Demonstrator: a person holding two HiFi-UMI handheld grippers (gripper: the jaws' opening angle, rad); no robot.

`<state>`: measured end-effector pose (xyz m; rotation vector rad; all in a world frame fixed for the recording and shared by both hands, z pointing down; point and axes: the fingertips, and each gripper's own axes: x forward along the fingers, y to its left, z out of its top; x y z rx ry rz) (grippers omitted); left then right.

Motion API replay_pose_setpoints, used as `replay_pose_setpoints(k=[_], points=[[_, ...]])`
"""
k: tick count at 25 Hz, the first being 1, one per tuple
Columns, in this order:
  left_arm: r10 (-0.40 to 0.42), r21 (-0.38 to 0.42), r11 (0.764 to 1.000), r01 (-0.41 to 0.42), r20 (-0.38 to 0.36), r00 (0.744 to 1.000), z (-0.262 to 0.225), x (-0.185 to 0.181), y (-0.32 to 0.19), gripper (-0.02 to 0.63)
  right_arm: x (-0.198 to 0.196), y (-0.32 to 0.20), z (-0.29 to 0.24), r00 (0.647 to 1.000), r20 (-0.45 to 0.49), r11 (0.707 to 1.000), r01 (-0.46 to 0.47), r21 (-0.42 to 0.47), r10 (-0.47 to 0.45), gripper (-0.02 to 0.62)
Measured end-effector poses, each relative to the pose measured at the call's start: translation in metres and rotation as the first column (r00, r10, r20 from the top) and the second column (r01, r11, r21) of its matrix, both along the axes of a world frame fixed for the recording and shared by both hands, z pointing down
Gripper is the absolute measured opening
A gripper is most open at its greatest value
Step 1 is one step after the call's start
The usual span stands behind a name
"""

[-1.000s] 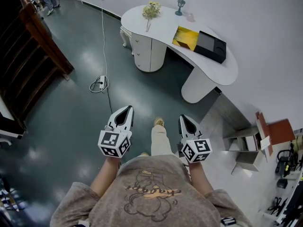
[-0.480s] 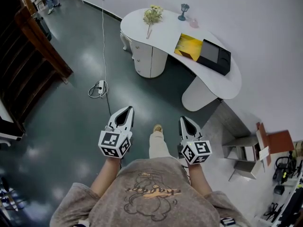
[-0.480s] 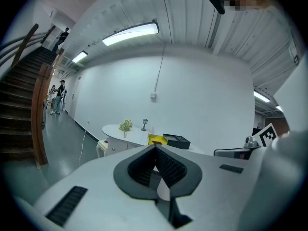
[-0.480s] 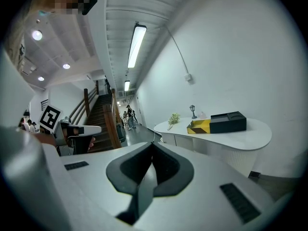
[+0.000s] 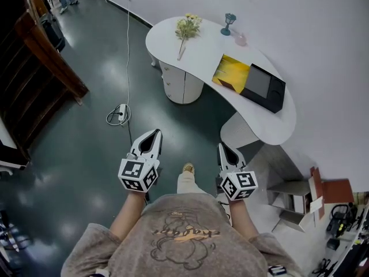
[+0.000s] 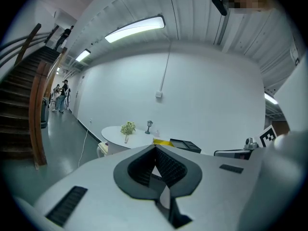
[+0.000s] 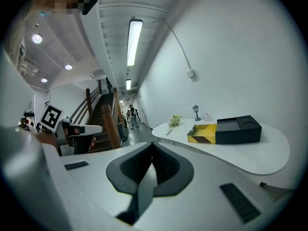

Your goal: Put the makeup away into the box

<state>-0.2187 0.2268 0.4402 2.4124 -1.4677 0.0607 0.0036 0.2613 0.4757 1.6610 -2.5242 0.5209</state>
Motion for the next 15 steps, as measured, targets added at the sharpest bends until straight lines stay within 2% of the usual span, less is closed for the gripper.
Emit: replay_pose_setpoints(k=[15], points=[[-0.086, 0.008, 0.996, 0.086, 0.003, 0.996, -0.010, 0.042, -0.094, 0.020, 0.054, -0.113, 0.004, 0.997, 0.012, 0.997, 0.081, 0.001, -0.081, 0.003]])
